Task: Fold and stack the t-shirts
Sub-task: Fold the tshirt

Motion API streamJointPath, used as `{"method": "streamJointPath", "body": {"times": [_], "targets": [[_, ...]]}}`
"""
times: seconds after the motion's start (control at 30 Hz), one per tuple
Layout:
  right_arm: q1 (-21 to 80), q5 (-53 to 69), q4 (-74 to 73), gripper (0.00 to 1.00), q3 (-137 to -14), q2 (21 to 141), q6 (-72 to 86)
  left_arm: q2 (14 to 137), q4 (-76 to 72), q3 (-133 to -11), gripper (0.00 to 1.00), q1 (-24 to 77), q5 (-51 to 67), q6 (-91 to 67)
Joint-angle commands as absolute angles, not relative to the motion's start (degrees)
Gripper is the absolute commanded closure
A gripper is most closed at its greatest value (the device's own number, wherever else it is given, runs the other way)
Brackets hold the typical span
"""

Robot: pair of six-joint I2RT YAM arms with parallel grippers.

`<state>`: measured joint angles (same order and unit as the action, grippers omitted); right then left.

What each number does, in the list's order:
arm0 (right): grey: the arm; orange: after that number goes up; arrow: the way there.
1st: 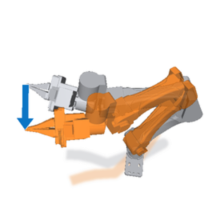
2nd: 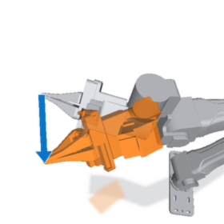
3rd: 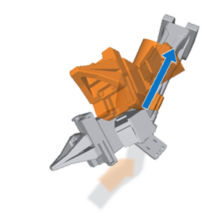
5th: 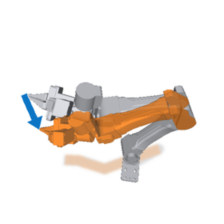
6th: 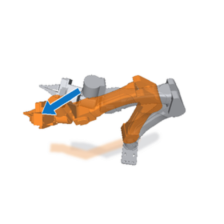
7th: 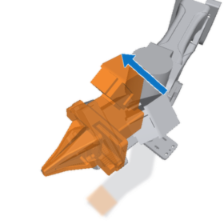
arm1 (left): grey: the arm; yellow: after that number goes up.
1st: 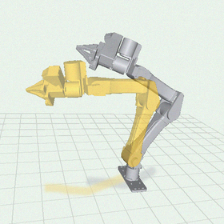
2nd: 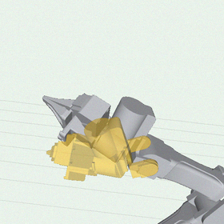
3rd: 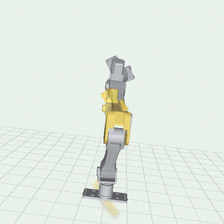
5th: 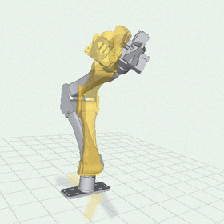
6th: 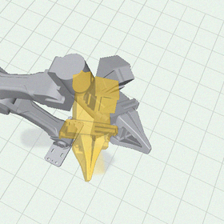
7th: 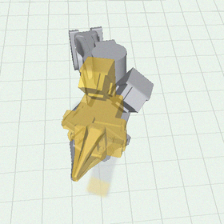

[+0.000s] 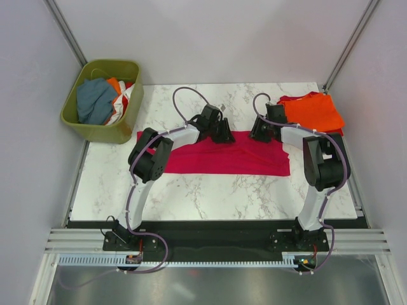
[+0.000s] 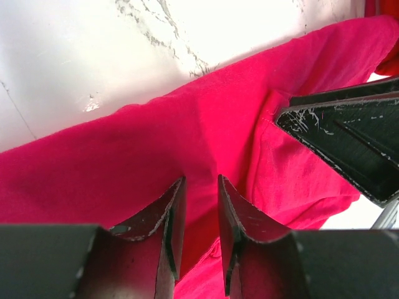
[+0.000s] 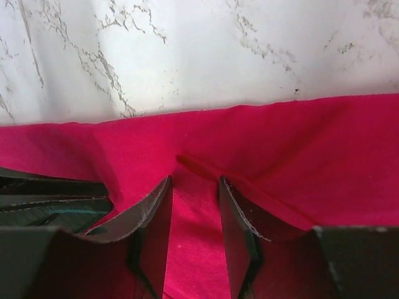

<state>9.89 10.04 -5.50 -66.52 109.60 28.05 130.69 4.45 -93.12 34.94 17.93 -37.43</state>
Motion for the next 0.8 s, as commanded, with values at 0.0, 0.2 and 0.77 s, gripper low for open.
{"method": "streamJointPath", "body": {"times": [0.0, 0.2, 0.77], "targets": [[10.81, 8.18, -8.17, 0.57, -68.73, 109.86, 26.10, 132.19, 6.68, -94.57, 0.66, 34.63, 18.64, -39.02], [12.39, 10.01, -10.99, 0.58, -68.38, 108.99, 25.75, 132.63, 6.77, -94.83, 0.66, 34.54, 18.72, -39.02], [16.52, 29.70, -12.55, 0.55, -42.63, 75.43, 30.24, 132.36, 6.77, -95.10, 0.67, 34.19, 18.63, -38.76]]}}
